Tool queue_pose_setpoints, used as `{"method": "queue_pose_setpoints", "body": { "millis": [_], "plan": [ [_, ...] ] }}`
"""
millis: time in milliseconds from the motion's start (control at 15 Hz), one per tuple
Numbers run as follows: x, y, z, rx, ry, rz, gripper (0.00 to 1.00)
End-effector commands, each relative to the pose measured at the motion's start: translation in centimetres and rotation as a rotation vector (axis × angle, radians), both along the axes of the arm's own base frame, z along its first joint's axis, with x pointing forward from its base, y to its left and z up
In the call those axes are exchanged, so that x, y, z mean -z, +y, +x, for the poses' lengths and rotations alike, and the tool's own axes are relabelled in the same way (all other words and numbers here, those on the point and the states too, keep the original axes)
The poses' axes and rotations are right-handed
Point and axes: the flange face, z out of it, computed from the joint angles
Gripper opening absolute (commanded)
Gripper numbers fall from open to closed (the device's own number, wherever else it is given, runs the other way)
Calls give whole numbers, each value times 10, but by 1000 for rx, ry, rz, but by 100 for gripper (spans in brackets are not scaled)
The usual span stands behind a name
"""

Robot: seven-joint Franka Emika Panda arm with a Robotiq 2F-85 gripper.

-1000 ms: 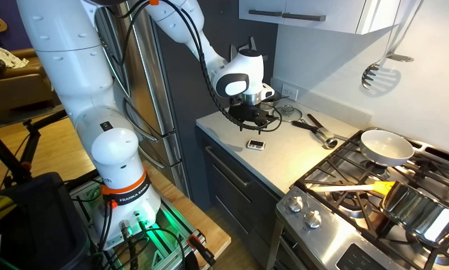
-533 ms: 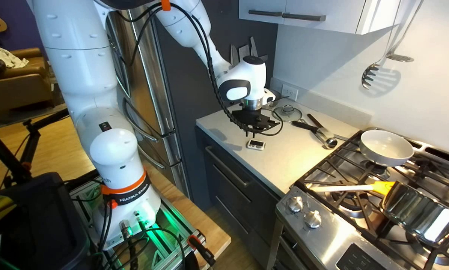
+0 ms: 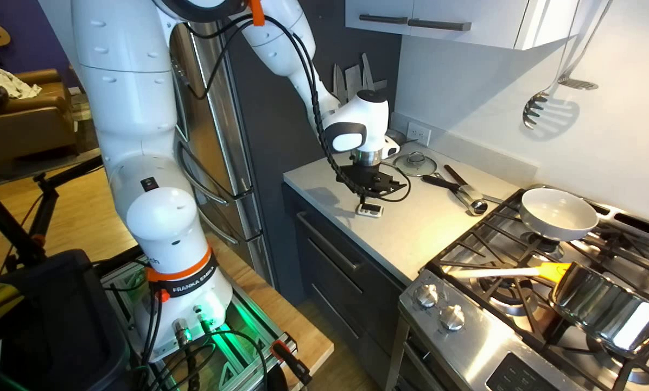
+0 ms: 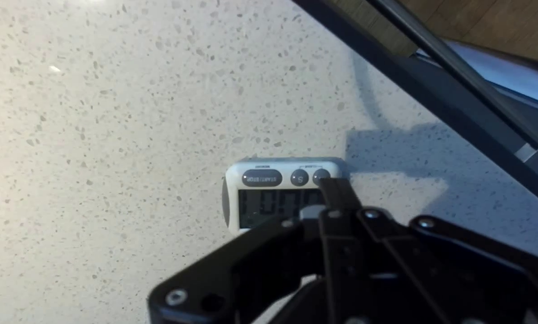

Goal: Press the remote

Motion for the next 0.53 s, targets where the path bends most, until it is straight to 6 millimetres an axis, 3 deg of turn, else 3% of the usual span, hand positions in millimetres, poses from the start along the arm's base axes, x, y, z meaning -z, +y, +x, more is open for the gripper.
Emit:
{"method": "queue_pose_setpoints", "body": {
  "millis": [0, 467],
  "plan": [
    [18, -3, 9, 9, 8, -10, 0],
    [37, 0, 17, 17, -9, -13, 0]
  ]
}}
